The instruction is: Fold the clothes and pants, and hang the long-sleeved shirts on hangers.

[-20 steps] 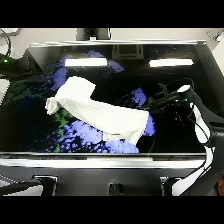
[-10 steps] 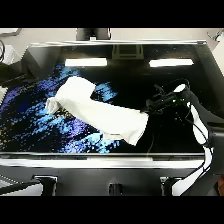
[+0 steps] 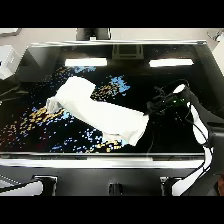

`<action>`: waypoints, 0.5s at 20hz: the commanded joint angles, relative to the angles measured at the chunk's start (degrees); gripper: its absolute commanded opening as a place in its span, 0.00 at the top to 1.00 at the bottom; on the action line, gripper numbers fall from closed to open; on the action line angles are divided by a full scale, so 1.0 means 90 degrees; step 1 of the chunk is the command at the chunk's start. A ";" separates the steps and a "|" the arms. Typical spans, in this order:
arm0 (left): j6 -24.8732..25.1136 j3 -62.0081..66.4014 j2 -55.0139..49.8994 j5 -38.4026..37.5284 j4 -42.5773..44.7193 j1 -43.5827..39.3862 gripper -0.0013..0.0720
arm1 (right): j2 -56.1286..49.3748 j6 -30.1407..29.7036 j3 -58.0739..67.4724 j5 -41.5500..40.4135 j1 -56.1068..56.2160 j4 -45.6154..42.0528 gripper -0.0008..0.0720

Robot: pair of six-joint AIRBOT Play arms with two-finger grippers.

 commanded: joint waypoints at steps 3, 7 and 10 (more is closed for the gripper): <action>0.1018 -0.2322 -0.0002 0.1508 -0.1940 0.1467 0.19 | 0.0109 -0.0051 0.0002 0.0248 0.0005 0.0126 0.95; 0.2805 -0.3937 -0.0080 0.2582 -0.3014 0.1838 0.19 | 0.0262 0.0000 0.0002 0.0532 0.0005 0.0124 0.95; 0.3359 -0.4328 -0.0549 0.2810 -0.4058 0.1809 0.19 | 0.0418 0.0138 0.0002 0.0709 0.0005 0.0083 0.95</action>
